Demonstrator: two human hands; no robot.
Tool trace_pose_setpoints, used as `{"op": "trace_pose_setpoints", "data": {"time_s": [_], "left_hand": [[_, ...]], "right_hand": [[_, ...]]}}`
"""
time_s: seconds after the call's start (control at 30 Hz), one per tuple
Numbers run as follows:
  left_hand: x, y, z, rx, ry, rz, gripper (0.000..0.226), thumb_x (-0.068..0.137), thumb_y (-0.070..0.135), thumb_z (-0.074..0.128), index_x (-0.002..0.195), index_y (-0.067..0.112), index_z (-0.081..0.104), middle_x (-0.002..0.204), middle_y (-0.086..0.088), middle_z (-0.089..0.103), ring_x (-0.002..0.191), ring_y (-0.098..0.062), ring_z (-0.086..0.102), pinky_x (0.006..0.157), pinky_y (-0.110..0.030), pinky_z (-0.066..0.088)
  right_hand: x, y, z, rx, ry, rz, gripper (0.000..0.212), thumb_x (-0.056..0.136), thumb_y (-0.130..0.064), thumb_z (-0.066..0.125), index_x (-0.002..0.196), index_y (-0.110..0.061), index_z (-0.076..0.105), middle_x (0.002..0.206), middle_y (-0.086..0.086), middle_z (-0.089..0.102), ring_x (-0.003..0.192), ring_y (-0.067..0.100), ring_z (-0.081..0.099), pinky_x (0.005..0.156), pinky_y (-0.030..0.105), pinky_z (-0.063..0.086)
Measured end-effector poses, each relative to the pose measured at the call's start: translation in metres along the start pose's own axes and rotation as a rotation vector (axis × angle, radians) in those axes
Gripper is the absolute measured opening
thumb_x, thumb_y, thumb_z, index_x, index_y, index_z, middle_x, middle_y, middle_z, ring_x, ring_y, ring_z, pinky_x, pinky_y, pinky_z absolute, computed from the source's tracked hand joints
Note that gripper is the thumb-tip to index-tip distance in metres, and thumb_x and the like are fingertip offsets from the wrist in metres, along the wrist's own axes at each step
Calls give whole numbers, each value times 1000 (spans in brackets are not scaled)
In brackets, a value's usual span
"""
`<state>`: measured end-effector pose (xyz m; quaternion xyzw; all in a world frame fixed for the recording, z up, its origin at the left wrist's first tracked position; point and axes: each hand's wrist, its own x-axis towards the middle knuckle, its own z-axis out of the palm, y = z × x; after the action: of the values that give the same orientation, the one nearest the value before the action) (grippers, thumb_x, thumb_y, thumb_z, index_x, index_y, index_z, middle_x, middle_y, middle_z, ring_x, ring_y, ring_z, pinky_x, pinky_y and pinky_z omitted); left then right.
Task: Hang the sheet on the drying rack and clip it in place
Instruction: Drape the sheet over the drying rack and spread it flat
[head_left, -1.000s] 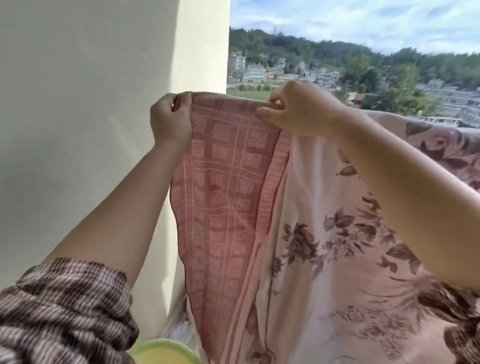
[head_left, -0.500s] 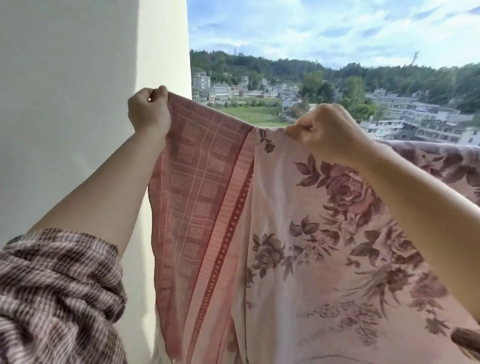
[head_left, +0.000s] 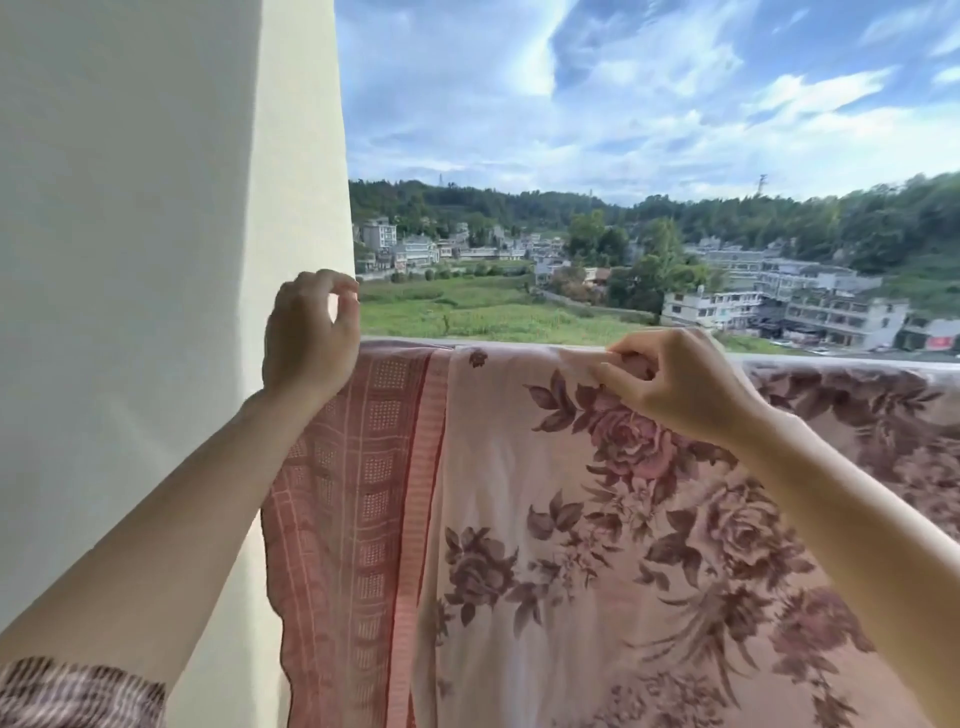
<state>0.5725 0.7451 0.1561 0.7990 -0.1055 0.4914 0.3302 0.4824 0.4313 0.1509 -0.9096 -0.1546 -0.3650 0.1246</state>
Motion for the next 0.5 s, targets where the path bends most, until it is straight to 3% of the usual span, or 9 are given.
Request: {"op": "trace_pose_setpoints", "data": {"time_s": [0.03, 0.1, 0.17, 0.27, 0.4, 0.5], "left_hand": [[-11, 15, 5, -13, -85, 124, 27, 95, 20, 43, 101, 8, 66, 102, -11, 69, 96, -27, 61, 82, -36, 46], [-31, 32, 19, 53, -271, 207, 39, 99, 28, 36, 85, 8, 66, 77, -8, 68, 72, -24, 60, 75, -36, 49], [-40, 35, 31, 132, -285, 208, 48, 100, 32, 32, 65, 12, 57, 54, 1, 51, 57, -20, 49, 77, -37, 45], [-39, 37, 38, 182, -244, 119, 53, 101, 34, 29, 54, 16, 44, 53, 2, 45, 63, -21, 45, 85, -39, 34], [-35, 42, 35, 284, -269, 62, 53, 100, 33, 29, 64, 12, 62, 67, -13, 59, 77, -29, 55, 93, -44, 34], [-36, 51, 35, 310, -290, 32, 53, 99, 30, 27, 60, 10, 57, 62, -8, 53, 77, -29, 55, 93, -43, 34]], "right_hand": [[-5, 2, 0, 5, 36, -17, 24, 86, -33, 66, 97, -13, 74, 80, -5, 71, 60, 13, 62, 57, 33, 55], [-8, 5, 1, 51, 90, -37, 17, 88, -22, 66, 98, -11, 75, 80, -5, 72, 60, 11, 63, 58, 27, 55], [-5, 10, 1, 6, 93, -27, 16, 90, -14, 62, 84, -9, 76, 68, 1, 72, 51, 15, 61, 48, 26, 50], [0, 28, -3, -140, 94, 48, 22, 88, -4, 55, 71, -3, 69, 56, 8, 63, 45, 20, 54, 41, 22, 40], [-20, 68, -39, -166, 130, 254, 28, 86, -5, 55, 59, -1, 63, 49, 13, 57, 42, 23, 48, 41, 21, 31], [-38, 96, -67, -200, 145, 370, 29, 83, -2, 52, 56, 0, 62, 52, 17, 60, 47, 30, 54, 45, 19, 33]]}}
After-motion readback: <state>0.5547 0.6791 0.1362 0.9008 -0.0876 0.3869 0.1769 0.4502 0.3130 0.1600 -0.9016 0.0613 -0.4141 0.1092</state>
